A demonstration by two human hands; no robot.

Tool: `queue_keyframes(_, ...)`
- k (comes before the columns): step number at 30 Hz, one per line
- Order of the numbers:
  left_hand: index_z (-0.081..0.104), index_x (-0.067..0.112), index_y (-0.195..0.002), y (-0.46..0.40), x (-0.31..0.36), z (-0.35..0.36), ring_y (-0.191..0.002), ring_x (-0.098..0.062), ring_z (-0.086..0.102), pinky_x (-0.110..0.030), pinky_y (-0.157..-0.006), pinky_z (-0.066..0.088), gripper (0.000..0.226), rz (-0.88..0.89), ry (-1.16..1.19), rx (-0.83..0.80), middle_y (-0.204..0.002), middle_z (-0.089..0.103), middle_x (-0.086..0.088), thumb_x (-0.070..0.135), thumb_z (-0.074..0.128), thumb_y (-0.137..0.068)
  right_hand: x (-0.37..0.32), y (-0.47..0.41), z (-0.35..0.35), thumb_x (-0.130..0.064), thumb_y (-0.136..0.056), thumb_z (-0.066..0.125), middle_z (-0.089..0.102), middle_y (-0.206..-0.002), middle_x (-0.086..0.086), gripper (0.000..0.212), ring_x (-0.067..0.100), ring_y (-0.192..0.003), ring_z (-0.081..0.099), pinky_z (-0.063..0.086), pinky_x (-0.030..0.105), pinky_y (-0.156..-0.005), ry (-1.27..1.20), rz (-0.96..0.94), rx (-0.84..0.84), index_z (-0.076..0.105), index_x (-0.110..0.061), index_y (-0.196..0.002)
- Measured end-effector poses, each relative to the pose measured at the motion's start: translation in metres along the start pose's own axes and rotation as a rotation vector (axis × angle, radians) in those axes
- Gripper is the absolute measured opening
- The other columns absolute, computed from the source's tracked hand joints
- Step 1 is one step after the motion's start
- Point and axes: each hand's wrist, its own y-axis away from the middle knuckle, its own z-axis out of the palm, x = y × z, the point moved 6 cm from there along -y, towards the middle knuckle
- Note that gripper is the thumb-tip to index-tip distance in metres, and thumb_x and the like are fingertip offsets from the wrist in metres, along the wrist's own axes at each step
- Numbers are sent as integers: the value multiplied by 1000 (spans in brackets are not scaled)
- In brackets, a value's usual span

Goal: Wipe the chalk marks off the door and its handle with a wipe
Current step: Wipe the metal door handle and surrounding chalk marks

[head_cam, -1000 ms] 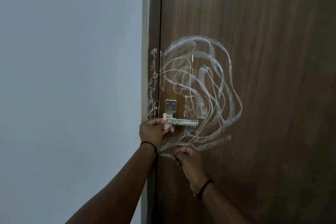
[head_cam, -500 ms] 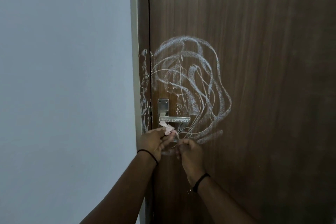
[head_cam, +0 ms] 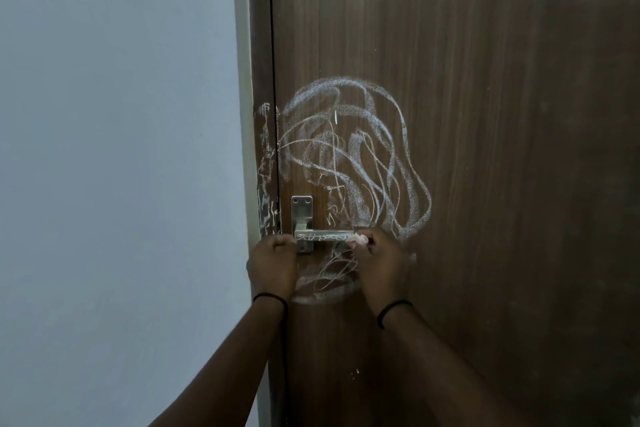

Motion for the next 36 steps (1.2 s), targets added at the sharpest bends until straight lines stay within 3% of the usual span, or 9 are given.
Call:
queue_keyframes(4,72,14,-115,-9,5,-2,-107,-19,61,-20,-89,39,25,151,-110,77,-116,70,-4,19,55,-96,-8,-14,5,-7,-90,67,67,-107,3,26,19,-100,62,52,32,-89,135,-115,29,71,-13,-115)
queue_keyframes(8,72,18,-115,-17,2,9,-96,-5,60,-6,-77,38,26,144,-28,-24,-114,72,0,16,53,-97,-10,-10,9,-4,-86,71,66,-93,0,12,11,-83,57,37,6,-71,201,-230,48,73,-12,-94)
queue_keyframes(11,74,24,-107,-20,-6,13,-95,-8,67,-19,-82,52,24,44,158,-85,-105,74,3,16,56,-95,-4,-7,7,-2,-82,74,63,-93,3,14,7,-81,52,32,-1,-74,199,-257,23,77,-10,-92)
queue_keyframes(13,74,17,-108,-21,-10,14,-98,-16,70,-31,-87,57,26,-22,262,-97,-103,75,-2,11,52,-95,-4,-8,5,-1,-82,74,64,-94,5,16,12,-85,56,35,4,-78,170,-251,55,78,-9,-95)
queue_keyframes(19,68,1,-113,-22,-6,13,-86,-9,70,-12,-67,55,31,-67,397,-133,-99,72,-8,-1,41,-99,-12,-3,19,1,-82,74,65,-90,5,13,17,-81,61,44,20,-74,216,-365,1,77,-5,-92)
queue_keyframes(25,64,-5,-119,-22,-2,12,-93,-19,69,-15,-73,57,31,-93,432,-172,-107,70,-15,0,39,-101,-21,-11,19,2,-80,74,64,-87,5,12,11,-78,55,37,14,-69,191,-355,49,76,-7,-87)
queue_keyframes(30,64,-4,-120,-21,-4,9,-93,-14,69,-12,-69,56,32,-93,425,-205,-109,70,-15,2,38,-101,-15,-6,23,3,-78,73,60,-87,0,13,9,-76,54,40,15,-67,223,-386,-17,74,-8,-86)
queue_keyframes(33,63,-6,-121,-21,-2,9,-96,-18,69,-14,-72,57,33,-103,421,-216,-112,69,-18,2,37,-102,-15,-12,19,1,-79,73,60,-88,0,11,10,-75,55,37,3,-72,175,-356,47,74,-8,-86)
queue_keyframes(36,63,-6,-121,-21,-1,9,-91,-14,69,-13,-67,55,33,-109,409,-213,-110,70,-17,1,38,-101,-20,-7,29,1,-81,72,61,-89,4,11,11,-77,56,42,16,-70,197,-373,6,74,-6,-89)
